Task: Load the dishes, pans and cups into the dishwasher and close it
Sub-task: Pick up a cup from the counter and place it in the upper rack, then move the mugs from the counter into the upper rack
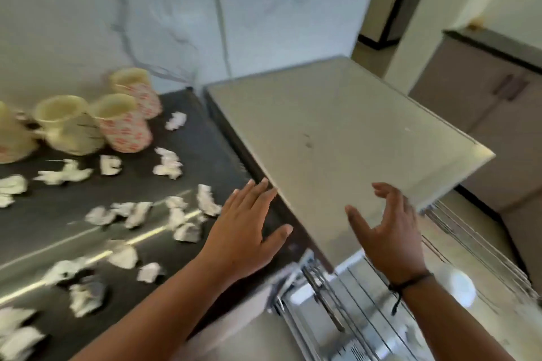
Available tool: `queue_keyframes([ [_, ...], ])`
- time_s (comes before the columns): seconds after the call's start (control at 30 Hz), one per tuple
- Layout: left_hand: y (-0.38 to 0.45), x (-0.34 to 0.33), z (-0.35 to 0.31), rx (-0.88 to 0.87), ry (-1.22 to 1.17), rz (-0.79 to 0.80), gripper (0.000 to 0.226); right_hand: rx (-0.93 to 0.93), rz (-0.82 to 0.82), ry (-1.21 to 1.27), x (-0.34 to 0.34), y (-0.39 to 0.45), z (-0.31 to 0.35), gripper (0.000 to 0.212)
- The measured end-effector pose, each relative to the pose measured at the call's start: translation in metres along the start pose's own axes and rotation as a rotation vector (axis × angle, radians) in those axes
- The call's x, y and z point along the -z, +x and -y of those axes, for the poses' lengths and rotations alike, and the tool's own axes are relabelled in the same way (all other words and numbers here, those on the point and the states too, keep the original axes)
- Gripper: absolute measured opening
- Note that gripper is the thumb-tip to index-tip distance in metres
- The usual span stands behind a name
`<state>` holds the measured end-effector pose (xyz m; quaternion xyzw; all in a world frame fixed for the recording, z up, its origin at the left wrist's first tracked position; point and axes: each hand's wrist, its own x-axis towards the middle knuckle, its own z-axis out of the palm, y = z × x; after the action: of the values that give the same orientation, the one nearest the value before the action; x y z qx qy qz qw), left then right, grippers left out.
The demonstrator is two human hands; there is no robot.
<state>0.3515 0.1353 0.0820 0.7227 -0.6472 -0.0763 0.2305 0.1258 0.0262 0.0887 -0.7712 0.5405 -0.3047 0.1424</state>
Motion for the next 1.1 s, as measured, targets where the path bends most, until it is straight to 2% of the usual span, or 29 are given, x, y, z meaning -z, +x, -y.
queue_keyframes([
  [0.13,-0.043,0.063,0.080,0.161,0.079,-0.100,0.071,0.250,0.095,0.045,-0.062,0.005,0.117,0.056],
  [0.23,-0.078,0.102,0.137,0.284,0.132,-0.133,0.072,0.353,0.244,0.101,-0.109,0.005,0.193,0.061],
  [0.33,-0.109,0.129,0.187,0.441,0.157,-0.185,0.076,0.401,0.379,0.163,-0.150,0.007,0.250,0.065],
  [0.4,-0.124,0.139,0.214,0.536,0.174,-0.182,0.083,0.345,0.464,0.210,-0.178,0.017,0.278,0.067],
  [0.53,-0.135,0.138,0.243,0.546,0.214,-0.099,0.088,0.178,0.569,0.276,-0.224,0.048,0.309,0.087],
  [0.67,-0.129,0.125,0.255,0.504,0.357,0.047,0.069,0.056,0.556,0.399,-0.262,0.081,0.335,0.090],
  [0.77,-0.124,0.111,0.258,0.477,0.274,0.120,0.062,0.053,0.501,0.462,-0.281,0.091,0.344,0.088],
  [0.97,-0.124,0.103,0.271,0.428,0.292,0.079,0.068,0.087,0.422,0.527,-0.293,0.092,0.342,0.086],
  [1.1,-0.122,0.105,0.269,0.436,0.277,0.083,0.070,0.108,0.431,0.565,-0.274,0.096,0.331,0.083],
])
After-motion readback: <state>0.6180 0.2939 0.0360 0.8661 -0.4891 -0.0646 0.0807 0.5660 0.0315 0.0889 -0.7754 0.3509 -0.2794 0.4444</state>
